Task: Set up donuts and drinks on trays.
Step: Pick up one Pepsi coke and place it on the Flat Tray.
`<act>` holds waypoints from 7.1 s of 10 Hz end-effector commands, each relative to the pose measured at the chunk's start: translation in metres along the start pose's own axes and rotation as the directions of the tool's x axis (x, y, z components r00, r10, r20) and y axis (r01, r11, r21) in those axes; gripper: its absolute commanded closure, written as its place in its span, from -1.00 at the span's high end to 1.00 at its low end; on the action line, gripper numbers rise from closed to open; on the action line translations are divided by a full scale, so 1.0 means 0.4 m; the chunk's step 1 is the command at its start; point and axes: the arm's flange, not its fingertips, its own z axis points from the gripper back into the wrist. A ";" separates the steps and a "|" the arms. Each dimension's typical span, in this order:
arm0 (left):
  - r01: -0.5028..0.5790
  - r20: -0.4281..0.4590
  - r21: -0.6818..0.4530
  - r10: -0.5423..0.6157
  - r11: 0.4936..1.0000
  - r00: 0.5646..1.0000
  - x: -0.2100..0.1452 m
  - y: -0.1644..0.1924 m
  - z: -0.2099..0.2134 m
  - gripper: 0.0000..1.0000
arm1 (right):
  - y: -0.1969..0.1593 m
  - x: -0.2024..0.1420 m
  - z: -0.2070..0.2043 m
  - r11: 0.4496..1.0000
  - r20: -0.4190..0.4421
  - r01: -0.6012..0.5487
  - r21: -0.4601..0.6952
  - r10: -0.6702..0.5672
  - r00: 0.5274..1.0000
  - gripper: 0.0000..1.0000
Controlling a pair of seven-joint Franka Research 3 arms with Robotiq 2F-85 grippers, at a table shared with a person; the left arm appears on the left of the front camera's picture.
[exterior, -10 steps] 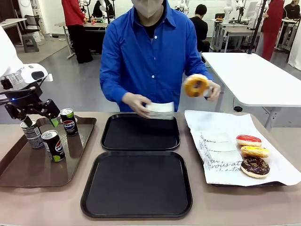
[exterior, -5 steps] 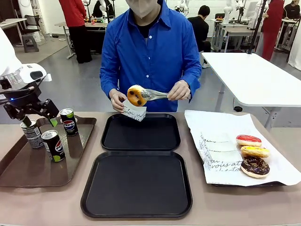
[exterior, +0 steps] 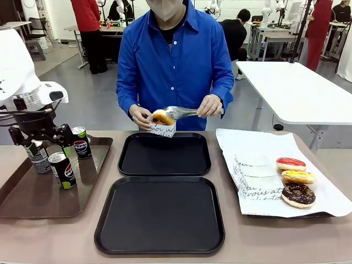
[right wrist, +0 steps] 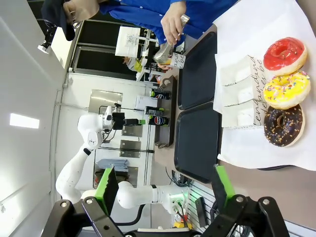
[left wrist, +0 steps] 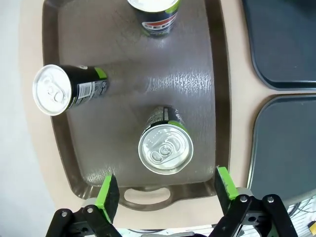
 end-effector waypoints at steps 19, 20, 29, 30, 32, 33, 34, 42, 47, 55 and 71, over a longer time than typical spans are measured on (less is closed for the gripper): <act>-0.055 -0.125 -0.025 0.051 0.998 0.991 0.108 0.003 -0.172 1.00 | -0.002 0.004 -0.001 1.000 0.002 -0.010 0.017 0.010 1.000 1.00; -0.047 -0.124 -0.020 0.044 0.999 0.991 0.103 -0.001 -0.172 1.00 | -0.002 0.004 -0.001 1.000 0.002 -0.010 0.017 0.010 1.000 1.00; -0.024 -0.103 -0.024 0.021 0.999 0.994 0.062 0.003 -0.167 0.84 | -0.002 0.004 -0.001 1.000 0.002 -0.010 0.017 0.010 1.000 1.00; -0.022 -0.103 -0.022 0.020 1.000 0.994 0.064 0.005 -0.167 0.63 | -0.002 0.004 -0.001 1.000 0.002 -0.010 0.017 0.010 1.000 1.00; -0.011 -0.097 -0.020 0.009 1.000 0.995 0.066 0.004 -0.169 0.27 | -0.002 0.004 -0.001 1.000 0.002 -0.010 0.017 0.010 1.000 1.00; -0.006 -0.098 -0.016 0.004 1.000 0.995 0.066 0.006 -0.170 0.11 | -0.002 0.004 -0.001 1.000 0.002 -0.010 0.017 0.010 1.000 1.00; 0.000 -0.099 -0.017 -0.001 1.000 0.995 0.067 0.006 -0.170 -0.10 | -0.002 0.004 -0.001 1.000 0.002 -0.010 0.017 0.010 1.000 1.00; 0.051 0.060 -0.034 -0.048 0.998 0.997 0.003 -0.068 0.157 -0.95 | -0.002 0.004 -0.001 1.000 0.002 -0.010 0.017 0.010 1.000 1.00; 0.062 0.081 -0.020 -0.060 0.998 0.995 -0.016 -0.069 0.208 -0.95 | -0.002 0.004 -0.001 1.000 0.002 -0.010 0.017 0.010 1.000 1.00; 0.142 -0.022 -0.028 -0.143 0.989 0.989 0.136 -0.213 0.203 0.17 | -0.002 0.004 -0.001 1.000 0.002 -0.010 0.017 0.010 1.000 1.00; 0.296 -0.045 -0.098 -0.302 0.950 0.952 -0.090 -0.044 0.225 0.17 | -0.002 0.004 -0.001 1.000 0.002 -0.010 0.017 0.010 1.000 1.00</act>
